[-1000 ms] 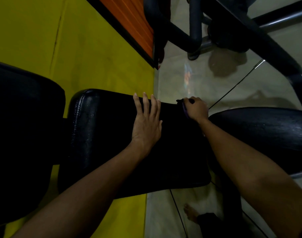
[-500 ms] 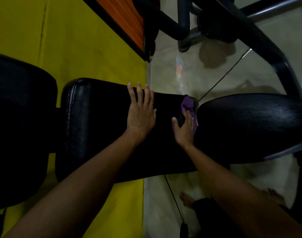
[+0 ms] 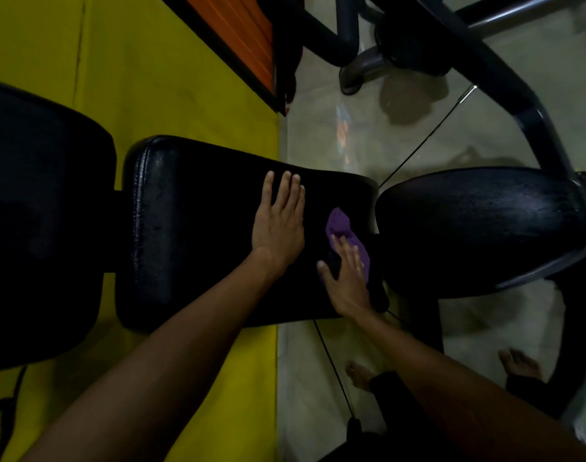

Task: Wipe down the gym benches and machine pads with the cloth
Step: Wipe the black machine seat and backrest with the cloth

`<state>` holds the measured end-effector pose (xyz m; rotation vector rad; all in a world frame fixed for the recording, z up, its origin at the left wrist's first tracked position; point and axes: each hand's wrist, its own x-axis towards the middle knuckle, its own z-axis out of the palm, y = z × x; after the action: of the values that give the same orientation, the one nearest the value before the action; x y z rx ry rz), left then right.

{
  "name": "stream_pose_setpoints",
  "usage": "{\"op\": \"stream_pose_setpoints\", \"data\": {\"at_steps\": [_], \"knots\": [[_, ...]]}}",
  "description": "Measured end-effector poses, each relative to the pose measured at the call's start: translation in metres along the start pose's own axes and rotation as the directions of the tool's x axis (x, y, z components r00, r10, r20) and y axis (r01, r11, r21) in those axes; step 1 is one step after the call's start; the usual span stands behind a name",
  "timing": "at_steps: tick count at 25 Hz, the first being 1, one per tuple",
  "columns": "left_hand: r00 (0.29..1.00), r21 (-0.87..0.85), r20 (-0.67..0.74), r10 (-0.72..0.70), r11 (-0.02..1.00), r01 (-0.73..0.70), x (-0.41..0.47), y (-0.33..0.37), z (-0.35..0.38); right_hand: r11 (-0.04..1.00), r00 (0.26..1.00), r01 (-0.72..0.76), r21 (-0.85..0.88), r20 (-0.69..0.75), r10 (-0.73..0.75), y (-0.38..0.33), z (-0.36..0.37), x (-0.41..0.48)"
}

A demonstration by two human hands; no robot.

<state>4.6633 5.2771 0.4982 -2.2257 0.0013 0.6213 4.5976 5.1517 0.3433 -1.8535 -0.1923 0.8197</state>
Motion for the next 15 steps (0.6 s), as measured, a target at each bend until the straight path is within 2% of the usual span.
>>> {"op": "stream_pose_setpoints", "data": {"at_steps": [3, 4, 6, 8, 10, 12, 15], "knots": [[1.000, -0.009, 0.021, -0.005, 1.000, 0.005, -0.014, 0.009, 0.005, 0.961, 0.962, -0.272, 0.054, -0.017, 0.273, -0.006, -0.012, 0.050], [1.000, -0.004, 0.017, -0.015, 1.000, 0.015, -0.016, 0.010, 0.006, 0.945, 0.947, -0.318, 0.075, -0.013, 0.320, -0.019, -0.014, 0.061], [1.000, -0.026, 0.006, -0.023, 0.999, 0.023, -0.015, 0.012, 0.007, 0.972, 0.972, -0.233, 0.029, -0.035, 0.234, -0.042, -0.009, 0.057], [1.000, -0.040, 0.014, -0.006, 0.999, 0.007, -0.014, 0.015, 0.007, 1.000, 0.999, 0.004, 0.004, -0.047, -0.004, -0.045, 0.001, 0.023], [1.000, -0.048, 0.018, 0.020, 0.999, -0.019, -0.015, 0.017, 0.006, 0.987, 0.987, 0.159, -0.020, 0.013, -0.158, -0.029, 0.009, -0.024], [1.000, -0.058, 0.000, 0.023, 0.998, -0.023, -0.016, 0.018, 0.008, 0.984, 0.983, 0.170, -0.052, 0.078, -0.166, -0.002, 0.007, -0.049], [1.000, -0.069, -0.019, 0.017, 0.997, -0.018, -0.016, 0.019, 0.009, 0.997, 0.999, -0.009, -0.083, 0.037, 0.012, 0.031, 0.002, -0.019]]}}
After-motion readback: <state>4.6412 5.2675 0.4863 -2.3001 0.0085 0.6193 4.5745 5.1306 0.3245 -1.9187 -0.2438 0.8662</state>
